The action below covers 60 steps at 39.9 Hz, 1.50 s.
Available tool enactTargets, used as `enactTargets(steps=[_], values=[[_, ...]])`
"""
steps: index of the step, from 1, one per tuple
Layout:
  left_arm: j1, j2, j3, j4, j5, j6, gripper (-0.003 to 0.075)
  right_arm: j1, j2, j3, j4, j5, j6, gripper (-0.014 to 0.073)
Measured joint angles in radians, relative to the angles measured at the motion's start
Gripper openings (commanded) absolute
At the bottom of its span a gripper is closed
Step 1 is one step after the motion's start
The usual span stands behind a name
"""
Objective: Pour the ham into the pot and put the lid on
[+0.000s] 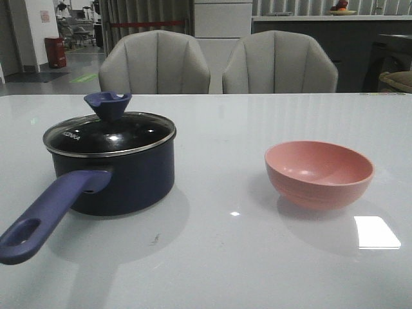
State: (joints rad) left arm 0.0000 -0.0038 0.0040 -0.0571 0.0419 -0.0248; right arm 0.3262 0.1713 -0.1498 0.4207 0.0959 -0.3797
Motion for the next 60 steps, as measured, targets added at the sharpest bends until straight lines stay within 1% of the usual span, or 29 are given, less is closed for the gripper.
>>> enactTargets(steps=[38, 42, 45, 47, 51, 53, 58, 60], values=[[0.0, 0.0, 0.0, 0.0, 0.0, 0.0, 0.0132, 0.0, 0.0, 0.002, 0.0, 0.0, -0.001, 0.0145], [0.0, 0.0, 0.0, 0.0, 0.0, 0.0, 0.0132, 0.0, 0.0, 0.017, -0.058, -0.006, 0.002, 0.0145], [0.0, 0.0, 0.0, 0.0, 0.0, 0.0, 0.0132, -0.012, 0.0, 0.026, -0.13, -0.009, 0.053, 0.0145], [0.0, 0.0, 0.0, 0.0, 0.0, 0.0, 0.0132, -0.035, -0.004, 0.033, -0.207, -0.014, 0.107, 0.0145], [0.0, 0.0, 0.0, 0.0, 0.0, 0.0, 0.0132, -0.115, -0.017, 0.047, -0.341, -0.016, 0.23, 0.0145], [0.0, 0.0, 0.0, 0.0, 0.0, 0.0, 0.0132, -0.165, -0.03, 0.062, -0.378, -0.017, 0.276, 0.0145], [0.0, 0.0, 0.0, 0.0, 0.0, 0.0, 0.0132, -0.26, -0.088, 0.106, -0.421, -0.017, 0.349, 0.0145], [0.0, 0.0, 0.0, 0.0, 0.0, 0.0, 0.0132, -0.281, -0.121, 0.124, -0.43, -0.017, 0.364, 0.0145]])
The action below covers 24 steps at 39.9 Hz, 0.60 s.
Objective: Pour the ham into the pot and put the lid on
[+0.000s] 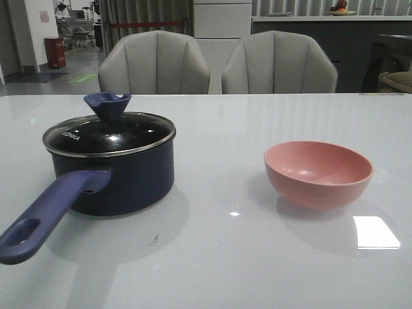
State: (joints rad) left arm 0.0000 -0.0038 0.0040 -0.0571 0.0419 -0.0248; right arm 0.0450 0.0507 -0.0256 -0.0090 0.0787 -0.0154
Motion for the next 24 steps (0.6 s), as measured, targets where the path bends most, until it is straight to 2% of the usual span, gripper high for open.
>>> enactTargets(steps=[8, 24], values=[[0.0, 0.0, 0.0, 0.0, -0.002, 0.0, 0.0132, -0.023, -0.06, 0.052, -0.054, 0.002, 0.081, 0.0145], [0.0, 0.0, 0.0, 0.0, -0.002, 0.0, 0.0132, -0.023, -0.06, 0.052, -0.059, 0.002, 0.096, 0.0145]])
